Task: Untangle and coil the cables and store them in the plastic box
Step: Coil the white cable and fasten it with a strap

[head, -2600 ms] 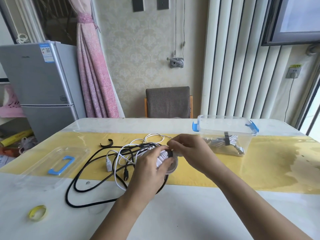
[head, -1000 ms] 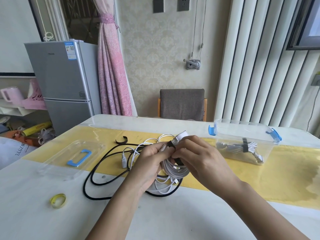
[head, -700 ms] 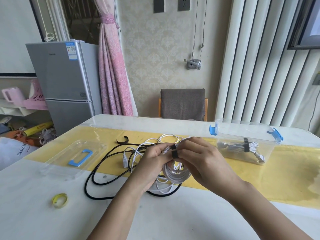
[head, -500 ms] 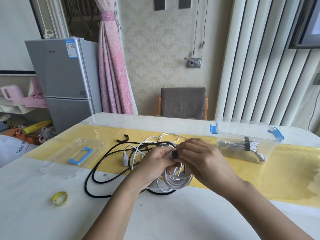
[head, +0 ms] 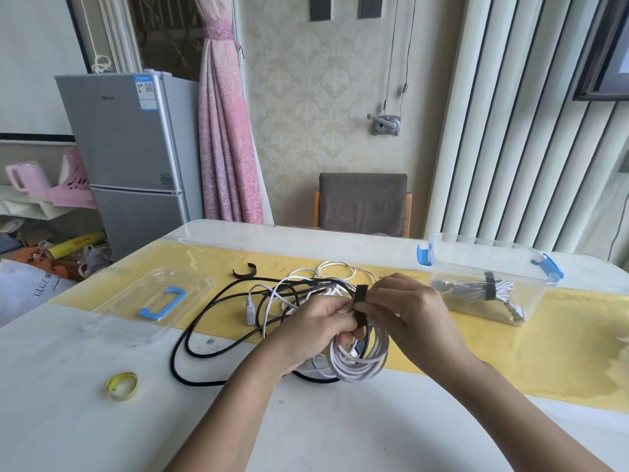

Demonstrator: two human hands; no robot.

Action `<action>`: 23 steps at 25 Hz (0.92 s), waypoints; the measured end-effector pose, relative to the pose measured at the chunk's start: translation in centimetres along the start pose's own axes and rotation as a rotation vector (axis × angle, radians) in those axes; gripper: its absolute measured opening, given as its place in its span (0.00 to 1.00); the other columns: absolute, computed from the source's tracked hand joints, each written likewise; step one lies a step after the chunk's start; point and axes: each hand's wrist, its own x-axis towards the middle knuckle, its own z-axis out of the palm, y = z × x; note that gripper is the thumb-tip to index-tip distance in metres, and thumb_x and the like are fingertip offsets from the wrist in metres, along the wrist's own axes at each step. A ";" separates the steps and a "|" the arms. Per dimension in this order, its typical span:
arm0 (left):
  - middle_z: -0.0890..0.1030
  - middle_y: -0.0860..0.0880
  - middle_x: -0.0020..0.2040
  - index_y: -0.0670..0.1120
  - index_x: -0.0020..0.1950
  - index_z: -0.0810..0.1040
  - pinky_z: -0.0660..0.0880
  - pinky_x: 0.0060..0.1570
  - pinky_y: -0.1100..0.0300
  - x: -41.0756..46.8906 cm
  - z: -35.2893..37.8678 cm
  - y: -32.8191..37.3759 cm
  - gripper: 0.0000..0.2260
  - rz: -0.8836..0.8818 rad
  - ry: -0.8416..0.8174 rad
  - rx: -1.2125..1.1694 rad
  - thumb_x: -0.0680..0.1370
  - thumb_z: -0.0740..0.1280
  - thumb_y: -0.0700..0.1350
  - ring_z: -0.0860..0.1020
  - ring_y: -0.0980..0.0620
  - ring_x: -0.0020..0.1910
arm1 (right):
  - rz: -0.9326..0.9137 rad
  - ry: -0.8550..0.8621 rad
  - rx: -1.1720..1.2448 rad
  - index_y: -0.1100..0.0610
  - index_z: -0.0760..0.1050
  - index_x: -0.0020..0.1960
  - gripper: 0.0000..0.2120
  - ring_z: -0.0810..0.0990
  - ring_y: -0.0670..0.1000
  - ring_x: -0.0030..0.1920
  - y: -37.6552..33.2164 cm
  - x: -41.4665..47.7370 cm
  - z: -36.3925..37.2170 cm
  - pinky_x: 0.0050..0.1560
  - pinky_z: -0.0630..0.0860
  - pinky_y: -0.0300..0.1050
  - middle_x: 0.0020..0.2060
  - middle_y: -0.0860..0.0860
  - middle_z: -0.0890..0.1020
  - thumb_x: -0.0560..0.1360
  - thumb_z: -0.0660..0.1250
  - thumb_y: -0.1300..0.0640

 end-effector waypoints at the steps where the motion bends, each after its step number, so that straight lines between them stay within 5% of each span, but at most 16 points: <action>1: 0.75 0.49 0.34 0.44 0.39 0.75 0.66 0.37 0.61 0.0 0.0 0.0 0.04 -0.005 0.002 0.026 0.72 0.62 0.42 0.69 0.54 0.32 | 0.041 -0.003 0.040 0.58 0.81 0.37 0.14 0.73 0.46 0.34 0.1 -0.1 0.1 0.34 0.70 0.39 0.30 0.48 0.76 0.75 0.63 0.51; 5: 0.74 0.47 0.33 0.49 0.36 0.76 0.66 0.41 0.56 -0.2 0.1 0.2 0.05 -0.003 0.028 0.131 0.68 0.62 0.42 0.71 0.52 0.34 | 0.289 0.001 0.216 0.55 0.83 0.37 0.05 0.70 0.44 0.31 -0.1 0.0 0.2 0.32 0.63 0.31 0.28 0.45 0.74 0.72 0.71 0.59; 11: 0.78 0.58 0.32 0.51 0.41 0.77 0.69 0.40 0.65 -0.2 0.3 0.2 0.03 0.096 0.072 0.137 0.74 0.66 0.45 0.74 0.62 0.33 | 0.382 -0.021 0.256 0.54 0.83 0.38 0.06 0.75 0.45 0.34 -1.0 0.3 -0.1 0.35 0.68 0.32 0.31 0.48 0.78 0.72 0.72 0.62; 15: 0.76 0.60 0.28 0.50 0.42 0.76 0.67 0.39 0.67 0.0 0.4 0.0 0.06 0.100 0.080 0.240 0.79 0.63 0.43 0.72 0.64 0.31 | 0.459 0.117 0.293 0.55 0.74 0.35 0.11 0.76 0.46 0.33 -0.9 0.2 0.4 0.35 0.72 0.36 0.31 0.49 0.78 0.66 0.76 0.62; 19: 0.78 0.57 0.34 0.45 0.50 0.76 0.68 0.39 0.71 0.1 0.6 0.1 0.03 0.106 0.115 0.140 0.78 0.64 0.41 0.74 0.64 0.32 | 0.290 0.121 0.183 0.53 0.82 0.39 0.04 0.78 0.44 0.36 -0.7 0.1 0.9 0.36 0.74 0.34 0.35 0.47 0.79 0.69 0.73 0.61; 23: 0.79 0.46 0.42 0.46 0.59 0.69 0.72 0.39 0.68 0.0 0.7 -0.1 0.15 0.056 0.206 0.022 0.75 0.69 0.37 0.78 0.59 0.36 | 0.117 0.060 -0.061 0.53 0.83 0.42 0.09 0.78 0.45 0.35 -0.2 -0.3 1.2 0.35 0.74 0.41 0.37 0.48 0.79 0.74 0.64 0.53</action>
